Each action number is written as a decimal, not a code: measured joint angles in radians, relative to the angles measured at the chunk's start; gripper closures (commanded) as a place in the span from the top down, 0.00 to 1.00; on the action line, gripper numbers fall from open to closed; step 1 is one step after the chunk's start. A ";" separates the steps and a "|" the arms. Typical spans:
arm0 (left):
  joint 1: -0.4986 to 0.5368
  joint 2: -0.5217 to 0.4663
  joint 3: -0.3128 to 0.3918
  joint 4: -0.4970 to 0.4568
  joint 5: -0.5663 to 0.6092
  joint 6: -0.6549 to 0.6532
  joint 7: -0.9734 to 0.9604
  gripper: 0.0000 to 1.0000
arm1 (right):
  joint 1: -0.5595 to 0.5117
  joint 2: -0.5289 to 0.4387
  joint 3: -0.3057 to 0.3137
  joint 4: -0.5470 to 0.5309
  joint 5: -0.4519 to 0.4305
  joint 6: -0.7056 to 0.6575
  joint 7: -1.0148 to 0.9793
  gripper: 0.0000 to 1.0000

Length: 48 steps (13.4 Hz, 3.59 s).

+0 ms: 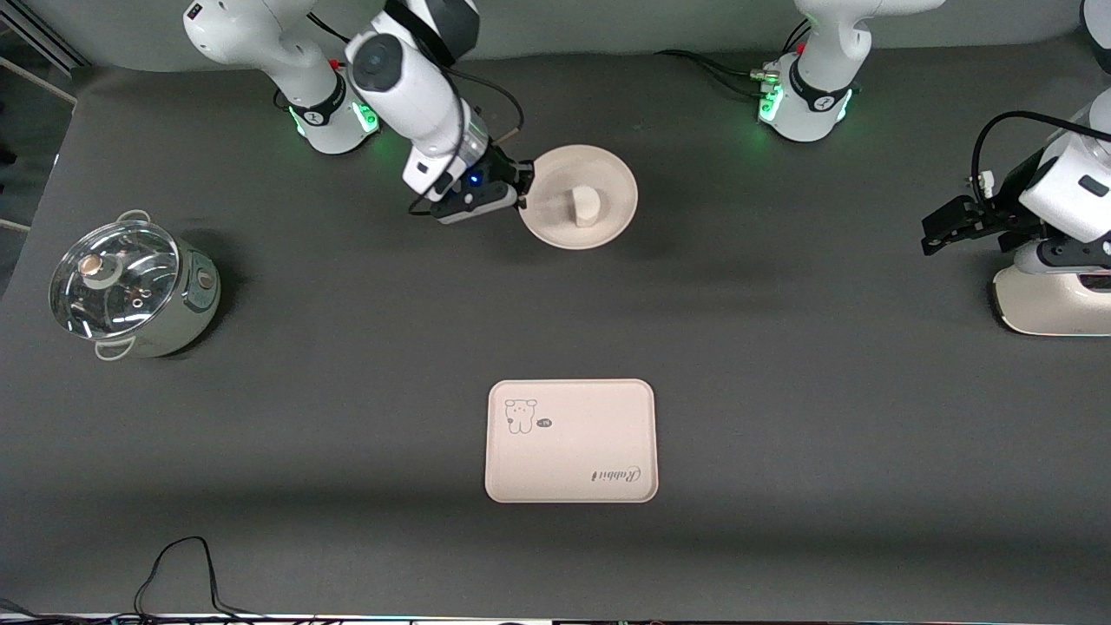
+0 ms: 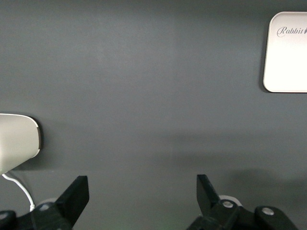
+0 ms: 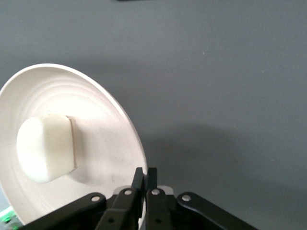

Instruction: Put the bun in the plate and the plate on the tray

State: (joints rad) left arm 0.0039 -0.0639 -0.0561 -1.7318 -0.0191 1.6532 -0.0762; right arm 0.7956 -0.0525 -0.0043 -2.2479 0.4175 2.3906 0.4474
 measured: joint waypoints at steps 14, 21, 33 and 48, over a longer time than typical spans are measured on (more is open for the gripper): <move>-0.004 0.000 0.000 0.002 -0.001 -0.006 0.001 1.00 | -0.278 0.878 -0.070 1.124 0.004 -0.191 -0.078 0.00; 0.017 -0.001 0.009 0.004 -0.001 -0.006 0.001 1.00 | -0.269 1.092 -0.066 1.163 0.057 -0.095 -0.078 0.00; 0.017 0.002 0.007 0.002 -0.004 -0.024 -0.001 1.00 | -0.275 1.003 -0.101 1.183 0.059 -0.234 -0.038 1.00; 0.016 0.054 0.000 0.009 -0.004 0.056 -0.006 1.00 | -0.668 0.121 -0.148 0.733 -0.348 -0.805 -0.484 1.00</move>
State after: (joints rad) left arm 0.0197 -0.0100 -0.0556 -1.7225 -0.0231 1.7095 -0.0822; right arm 0.1280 0.0690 -0.1524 -1.5144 0.0690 1.5853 -0.0366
